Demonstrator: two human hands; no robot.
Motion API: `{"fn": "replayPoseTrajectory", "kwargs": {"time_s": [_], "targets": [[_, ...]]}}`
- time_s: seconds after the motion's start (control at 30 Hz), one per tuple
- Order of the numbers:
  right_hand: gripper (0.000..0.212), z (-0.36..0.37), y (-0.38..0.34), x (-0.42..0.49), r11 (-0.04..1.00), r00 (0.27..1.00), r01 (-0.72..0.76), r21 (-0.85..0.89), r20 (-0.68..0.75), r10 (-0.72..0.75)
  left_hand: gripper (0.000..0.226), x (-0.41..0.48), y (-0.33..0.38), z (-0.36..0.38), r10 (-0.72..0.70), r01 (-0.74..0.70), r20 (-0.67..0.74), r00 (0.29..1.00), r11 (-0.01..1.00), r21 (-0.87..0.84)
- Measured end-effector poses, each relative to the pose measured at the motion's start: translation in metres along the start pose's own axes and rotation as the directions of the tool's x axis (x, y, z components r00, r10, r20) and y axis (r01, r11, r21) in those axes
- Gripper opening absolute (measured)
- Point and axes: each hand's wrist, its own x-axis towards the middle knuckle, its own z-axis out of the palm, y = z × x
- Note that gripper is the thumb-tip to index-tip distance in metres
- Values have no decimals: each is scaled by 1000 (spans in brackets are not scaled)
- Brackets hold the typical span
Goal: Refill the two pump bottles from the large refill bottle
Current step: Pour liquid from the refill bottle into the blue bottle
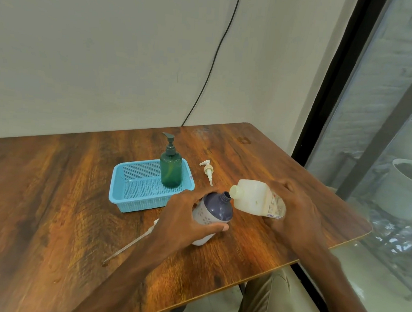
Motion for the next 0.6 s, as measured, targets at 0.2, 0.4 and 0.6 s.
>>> {"fn": "replayPoseTrajectory", "kwargs": {"time_s": [0.2,0.4,0.6], "targets": [[76,-3,-1,1,999,999,37,4,-15,-37,87,0,0,0,-3,3,1,1000,1000,-19],[77,-5,0,2,999,999,41,-6,2,-41,89,-1,0,0,-5,5,-6,1000,1000,1],[78,-6,0,3,999,999,39,-8,8,-39,88,-1,1,1,-1,1,-2,1000,1000,-1]]}}
